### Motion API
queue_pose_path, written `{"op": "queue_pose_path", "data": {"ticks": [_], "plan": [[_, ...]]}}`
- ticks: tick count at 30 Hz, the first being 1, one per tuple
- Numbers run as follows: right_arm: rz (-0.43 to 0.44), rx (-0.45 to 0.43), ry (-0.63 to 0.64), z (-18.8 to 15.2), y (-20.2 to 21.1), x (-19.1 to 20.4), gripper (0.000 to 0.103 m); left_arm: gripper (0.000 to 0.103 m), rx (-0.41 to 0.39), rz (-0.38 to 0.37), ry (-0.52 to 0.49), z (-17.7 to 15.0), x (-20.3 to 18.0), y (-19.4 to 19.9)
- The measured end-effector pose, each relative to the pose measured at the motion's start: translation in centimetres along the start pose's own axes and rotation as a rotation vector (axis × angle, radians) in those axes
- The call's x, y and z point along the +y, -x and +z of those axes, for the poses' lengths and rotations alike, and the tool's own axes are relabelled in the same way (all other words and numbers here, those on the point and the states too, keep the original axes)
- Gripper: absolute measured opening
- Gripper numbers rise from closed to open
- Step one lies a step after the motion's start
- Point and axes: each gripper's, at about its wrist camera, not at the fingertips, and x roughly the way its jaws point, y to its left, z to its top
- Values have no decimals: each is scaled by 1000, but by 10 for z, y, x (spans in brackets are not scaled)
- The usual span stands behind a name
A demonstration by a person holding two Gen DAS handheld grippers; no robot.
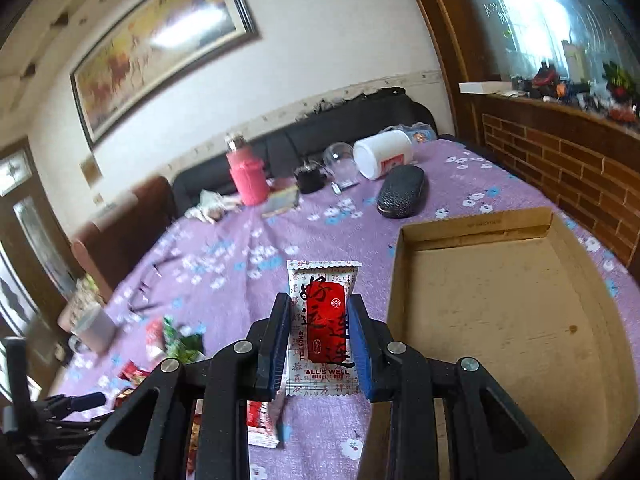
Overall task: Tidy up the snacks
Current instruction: 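Lift the sachet with the right gripper while the left grasps a dark red foil candy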
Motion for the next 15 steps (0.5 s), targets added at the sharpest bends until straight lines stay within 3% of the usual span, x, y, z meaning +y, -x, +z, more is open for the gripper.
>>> {"op": "queue_pose_path", "data": {"ticks": [2,4,5,8,10,15], "plan": [[3,-11,5,-1,3,-2,31,81,20,7,15,4,7,-4],[38,-3,-13,1,6,-10,31,67,45,6,34,6,14,-10],[48,0,-26,2,6,-14,31,66,55,3,39,5,15,-12],[60,5,-54,2,7,-19,31,69,85,2,32,5,13,-22],[62,2,-61,3,8,-21,31,79,81,38,42,7,13,-26],[54,7,-59,1,7,-20,31,80,56,72,41,10,16,-36]]}}
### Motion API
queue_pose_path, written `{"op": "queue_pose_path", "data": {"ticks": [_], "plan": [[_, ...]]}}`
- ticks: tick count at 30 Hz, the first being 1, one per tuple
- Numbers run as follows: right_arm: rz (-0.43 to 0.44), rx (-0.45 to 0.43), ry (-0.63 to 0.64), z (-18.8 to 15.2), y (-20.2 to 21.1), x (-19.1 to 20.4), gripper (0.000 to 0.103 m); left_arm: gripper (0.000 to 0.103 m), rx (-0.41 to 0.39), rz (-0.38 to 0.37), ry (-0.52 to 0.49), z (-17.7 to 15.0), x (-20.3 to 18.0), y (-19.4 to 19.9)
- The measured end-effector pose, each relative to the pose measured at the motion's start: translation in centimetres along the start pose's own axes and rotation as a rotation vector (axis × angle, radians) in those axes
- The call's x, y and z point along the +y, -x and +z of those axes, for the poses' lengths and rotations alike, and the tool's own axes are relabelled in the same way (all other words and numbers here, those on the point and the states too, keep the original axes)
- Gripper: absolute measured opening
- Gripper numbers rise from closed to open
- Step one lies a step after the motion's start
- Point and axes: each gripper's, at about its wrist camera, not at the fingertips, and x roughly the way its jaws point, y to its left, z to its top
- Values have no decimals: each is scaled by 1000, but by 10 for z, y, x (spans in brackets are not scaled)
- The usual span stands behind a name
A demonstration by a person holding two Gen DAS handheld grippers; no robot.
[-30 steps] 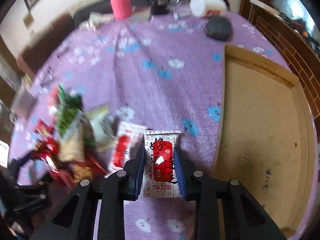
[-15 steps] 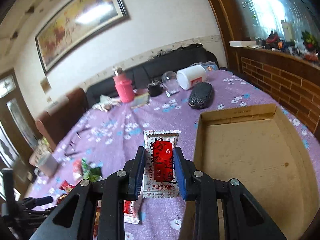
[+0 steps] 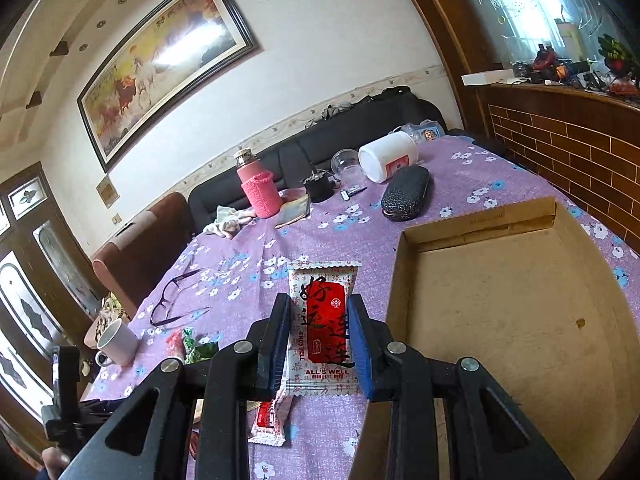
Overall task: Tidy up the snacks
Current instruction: 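Lift the sachet with the right gripper while the left grasps a dark red foil candy, then carry both items over the cardboard tray and open both grippers to drop them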
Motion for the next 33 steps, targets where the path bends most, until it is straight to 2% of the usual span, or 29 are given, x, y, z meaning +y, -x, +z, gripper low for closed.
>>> {"op": "queue_pose_path", "data": {"ticks": [2,3,6,9,13,21,26,29,33], "plan": [[-3,5,-2,0,-1,-2,31,72,-28,29,-23,1,-4,-1],[-2,7,-5,0,-1,-2,31,59,-46,22,-24,1,-5,1],[-14,7,-18,2,-2,-7,31,48,-46,3,-33,-1,-7,6],[-30,10,-40,4,-1,-11,31,44,-39,-72,-35,-3,-8,15],[-26,-5,-53,7,8,-10,31,43,-53,-140,-31,-3,-11,31],[-15,-9,-88,18,28,-18,31,43,-80,-191,-62,5,-27,55],[-57,-24,-111,26,35,-34,31,43,-103,-216,-94,16,-47,67],[-97,-14,-134,35,30,-45,31,43,-103,-254,-117,26,-69,70],[-159,15,-184,46,15,-71,31,43,-127,-313,-178,42,-120,74]]}}
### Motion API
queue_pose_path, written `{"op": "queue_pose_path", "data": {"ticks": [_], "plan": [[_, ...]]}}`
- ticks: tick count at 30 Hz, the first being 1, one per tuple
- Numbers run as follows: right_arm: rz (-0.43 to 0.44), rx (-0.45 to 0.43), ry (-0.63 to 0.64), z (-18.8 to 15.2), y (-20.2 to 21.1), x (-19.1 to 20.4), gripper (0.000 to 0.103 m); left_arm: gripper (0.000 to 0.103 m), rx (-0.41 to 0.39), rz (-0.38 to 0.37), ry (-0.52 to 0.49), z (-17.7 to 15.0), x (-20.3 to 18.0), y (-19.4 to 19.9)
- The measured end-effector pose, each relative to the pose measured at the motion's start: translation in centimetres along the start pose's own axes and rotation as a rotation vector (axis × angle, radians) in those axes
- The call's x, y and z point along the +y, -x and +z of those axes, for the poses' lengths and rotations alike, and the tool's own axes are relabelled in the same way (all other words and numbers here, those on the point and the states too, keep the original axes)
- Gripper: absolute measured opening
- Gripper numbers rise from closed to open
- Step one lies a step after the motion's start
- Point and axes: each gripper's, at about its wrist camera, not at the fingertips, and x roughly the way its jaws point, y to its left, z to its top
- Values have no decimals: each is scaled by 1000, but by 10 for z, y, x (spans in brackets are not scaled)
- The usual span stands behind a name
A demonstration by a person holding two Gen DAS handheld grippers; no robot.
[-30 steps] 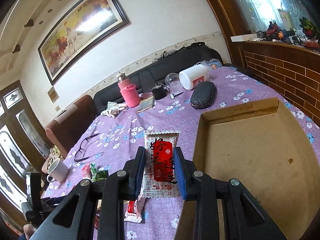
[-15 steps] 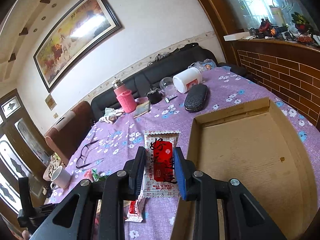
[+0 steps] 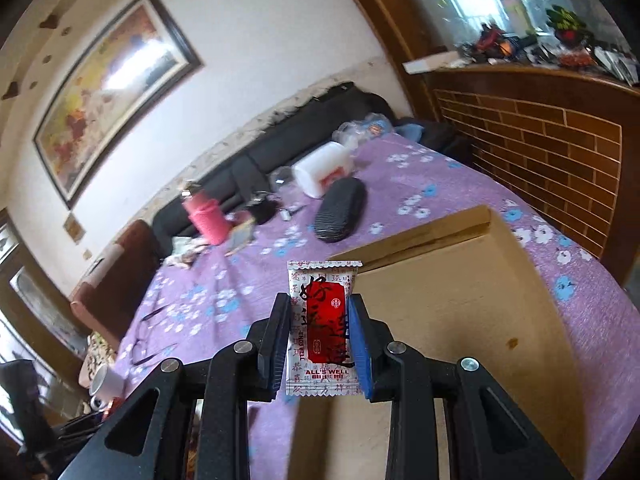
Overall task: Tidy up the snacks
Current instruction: 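Carry both items over the cardboard tray and open both grippers to drop them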
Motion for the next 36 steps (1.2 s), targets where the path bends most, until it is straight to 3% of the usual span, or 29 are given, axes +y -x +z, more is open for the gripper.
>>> {"op": "queue_pose_path", "data": {"ticks": [5,10,13,21,36], "plan": [[-32,58,-93,1,-21,-39,30,44,-8,-106,-121,19,-84,-32],[-42,93,-152,3,-27,-62,30,44,50,-175,-202,22,-151,-80],[-94,77,-135,6,-24,-65,30,44,102,-197,-223,16,-174,-106],[-140,143,-88,2,-37,-61,30,44,156,-181,-253,0,-178,-133],[-171,179,-69,-1,-47,-57,32,50,113,-190,-281,-4,-179,-131]]}}
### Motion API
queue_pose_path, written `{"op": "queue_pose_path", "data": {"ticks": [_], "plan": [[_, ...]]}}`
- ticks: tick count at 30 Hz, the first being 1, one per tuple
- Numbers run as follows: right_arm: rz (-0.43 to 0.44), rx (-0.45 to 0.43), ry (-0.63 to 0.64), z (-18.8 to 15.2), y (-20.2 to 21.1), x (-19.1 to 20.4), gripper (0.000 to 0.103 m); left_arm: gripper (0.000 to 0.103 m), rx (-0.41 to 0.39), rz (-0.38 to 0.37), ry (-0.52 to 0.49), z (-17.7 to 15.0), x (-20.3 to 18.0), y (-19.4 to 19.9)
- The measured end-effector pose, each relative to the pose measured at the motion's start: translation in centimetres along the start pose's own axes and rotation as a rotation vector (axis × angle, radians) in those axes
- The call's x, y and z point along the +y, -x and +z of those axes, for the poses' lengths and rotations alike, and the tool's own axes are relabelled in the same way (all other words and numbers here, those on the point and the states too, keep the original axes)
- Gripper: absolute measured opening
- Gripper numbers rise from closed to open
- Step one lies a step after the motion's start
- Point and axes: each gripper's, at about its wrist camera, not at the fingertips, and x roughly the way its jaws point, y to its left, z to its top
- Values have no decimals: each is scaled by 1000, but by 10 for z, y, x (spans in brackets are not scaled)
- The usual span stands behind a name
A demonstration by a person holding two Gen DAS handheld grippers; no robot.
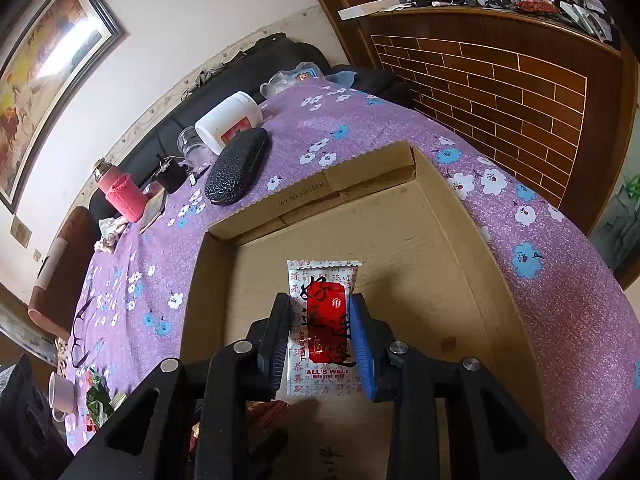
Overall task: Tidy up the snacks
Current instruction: 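Carry both items over the cardboard tray and open both grippers to drop them, then move both grippers back from the tray to the snack pile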
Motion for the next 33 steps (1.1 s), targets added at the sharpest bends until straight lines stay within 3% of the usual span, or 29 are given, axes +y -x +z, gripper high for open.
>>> {"op": "queue_pose_path", "data": {"ticks": [3,9,12,23,33], "plan": [[-4,5,-2,0,-1,0,32,54,-7,7,8,0,1,1],[-5,5,-9,-1,-1,-1,33,55,-13,-7,17,1,2,1],[-2,5,-15,-1,0,-2,39,55,-15,-10,19,1,3,1],[3,-14,-19,0,5,-4,39,55,-16,-13,23,0,3,2],[14,-75,-19,1,19,-3,40,61,-22,-12,46,1,2,8]]}}
